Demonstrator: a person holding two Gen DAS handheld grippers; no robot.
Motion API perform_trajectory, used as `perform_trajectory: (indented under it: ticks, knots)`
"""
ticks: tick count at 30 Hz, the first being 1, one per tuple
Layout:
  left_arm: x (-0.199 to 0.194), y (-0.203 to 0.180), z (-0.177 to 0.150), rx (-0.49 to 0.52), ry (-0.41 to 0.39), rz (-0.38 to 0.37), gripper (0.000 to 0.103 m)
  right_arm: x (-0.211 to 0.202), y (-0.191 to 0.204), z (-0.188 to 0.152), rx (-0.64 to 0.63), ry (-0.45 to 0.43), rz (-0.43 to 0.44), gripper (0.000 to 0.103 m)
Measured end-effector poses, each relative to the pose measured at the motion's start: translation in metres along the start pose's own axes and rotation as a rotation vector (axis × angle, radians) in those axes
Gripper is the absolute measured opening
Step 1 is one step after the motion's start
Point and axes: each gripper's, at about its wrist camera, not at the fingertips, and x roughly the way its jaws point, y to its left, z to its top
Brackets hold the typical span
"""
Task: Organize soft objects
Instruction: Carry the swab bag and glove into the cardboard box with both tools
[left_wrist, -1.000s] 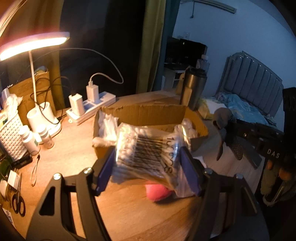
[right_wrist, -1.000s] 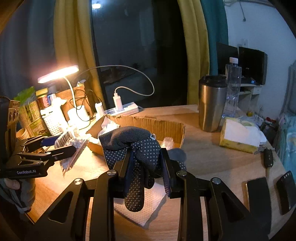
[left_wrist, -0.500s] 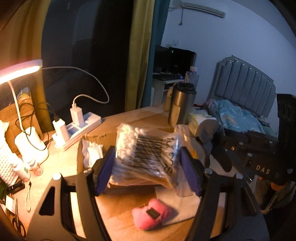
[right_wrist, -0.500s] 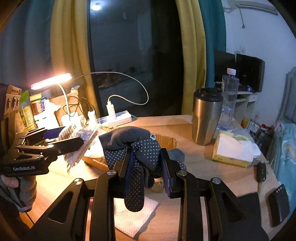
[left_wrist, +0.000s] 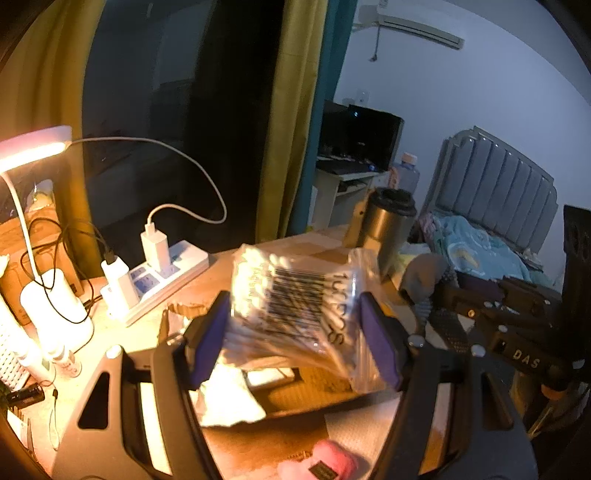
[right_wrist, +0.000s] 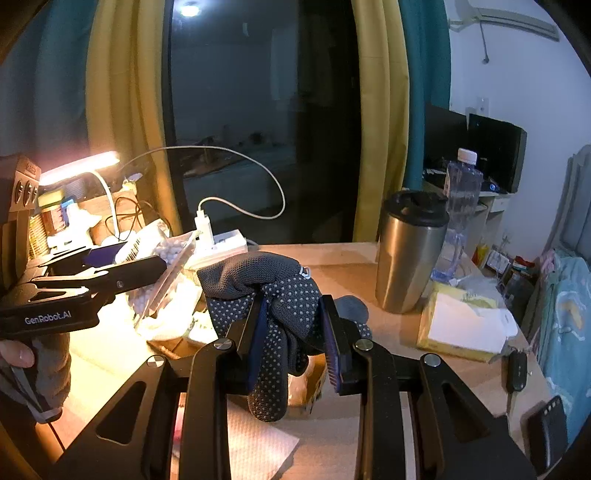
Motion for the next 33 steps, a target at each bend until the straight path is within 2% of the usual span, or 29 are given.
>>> perform_trajectory:
  ticks: [6,18,25,29,33]
  knots:
    - [0.013,0.008,0.008,-0.010,-0.007,0.013,0.070,0.014,-0.002,0.010,-0.004,-0.003,-0.002,0.030]
    - [0.061,0.028,-0.011,-0.035,0.093,0.048,0.070,0.070,-0.005,0.002,0.001,0.071,0.022,0.031]
    - [0.092,0.036,-0.025,-0.045,0.174,0.064,0.070,0.107,-0.008,-0.014,0.001,0.161,0.028,0.031]
    - [0.104,0.037,-0.030,-0.047,0.215,0.063,0.071,0.118,-0.005,-0.018,0.003,0.189,0.028,0.035]
    - [0.113,0.038,-0.034,-0.052,0.241,0.073,0.077,0.114,-0.002,-0.019,-0.003,0.174,0.055,0.052]
